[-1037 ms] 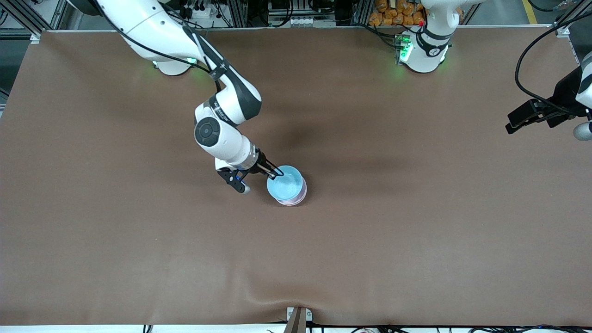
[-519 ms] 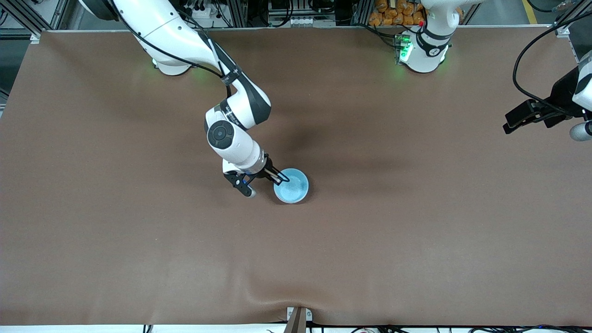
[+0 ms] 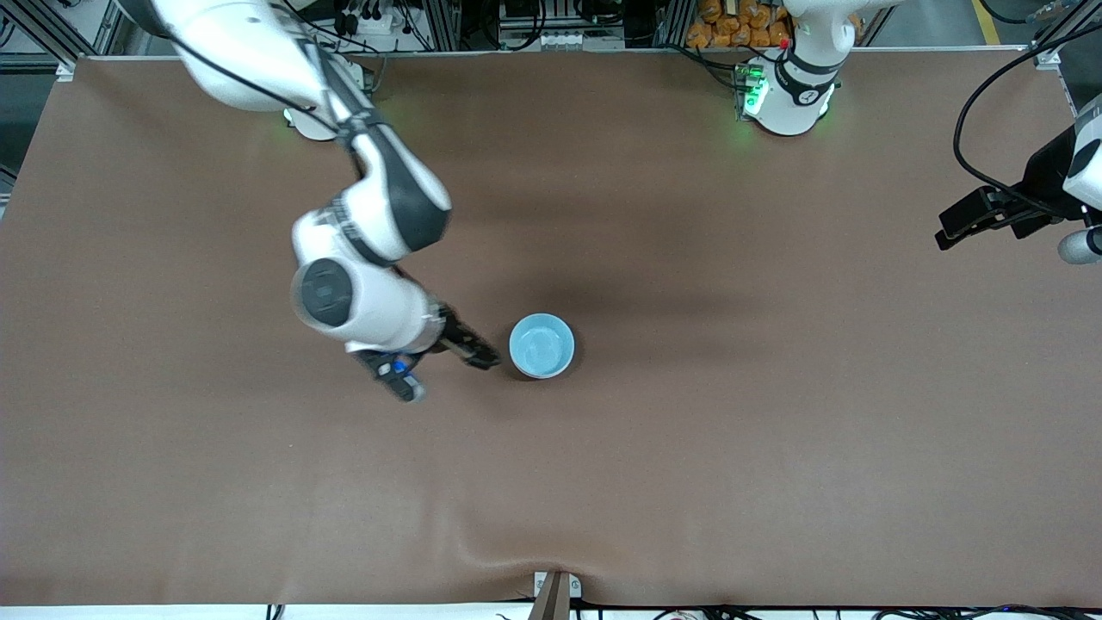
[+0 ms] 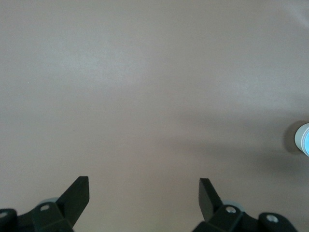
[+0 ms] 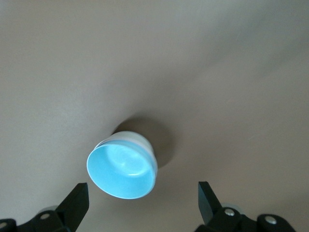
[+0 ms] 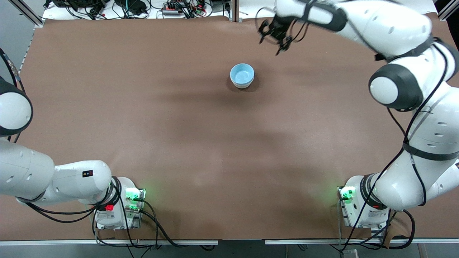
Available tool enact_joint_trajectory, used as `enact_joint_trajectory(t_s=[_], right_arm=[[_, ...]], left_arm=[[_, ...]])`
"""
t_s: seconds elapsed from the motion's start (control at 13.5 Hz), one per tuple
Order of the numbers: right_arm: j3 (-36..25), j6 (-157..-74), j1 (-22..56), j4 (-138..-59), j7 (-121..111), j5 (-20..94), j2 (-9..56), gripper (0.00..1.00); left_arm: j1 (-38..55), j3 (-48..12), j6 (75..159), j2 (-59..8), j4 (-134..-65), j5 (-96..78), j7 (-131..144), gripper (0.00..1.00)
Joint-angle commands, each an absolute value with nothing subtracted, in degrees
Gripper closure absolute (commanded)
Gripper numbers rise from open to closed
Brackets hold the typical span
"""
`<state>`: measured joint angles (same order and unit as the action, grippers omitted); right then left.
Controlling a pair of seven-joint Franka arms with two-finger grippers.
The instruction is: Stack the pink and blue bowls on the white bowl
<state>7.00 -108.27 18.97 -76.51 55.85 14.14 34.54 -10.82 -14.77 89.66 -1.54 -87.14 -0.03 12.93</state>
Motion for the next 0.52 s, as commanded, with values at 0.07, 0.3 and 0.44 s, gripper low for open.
enact_joint_trajectory(t_s=[0.07,0.3,0.44], right_arm=[[7.56,-98.99,8.03,-73.57,33.63,13.36,32.61,0.00],[7.82,-93.18,0.29,-71.20,17.64,4.54,30.51,0.00],[7.65,-90.98,-2.97,-70.93,7.17,-0.25,28.23,0.00]], left_arm=[[-11.16,-15.12,89.91,-0.79,-87.45,-1.05,12.13,0.00],[-11.07,-15.12,89.91,-0.88,-87.36,-0.97,12.13,0.00],[-11.07,-15.12,89.56,-0.79,-87.36,-1.05,12.74,0.00]])
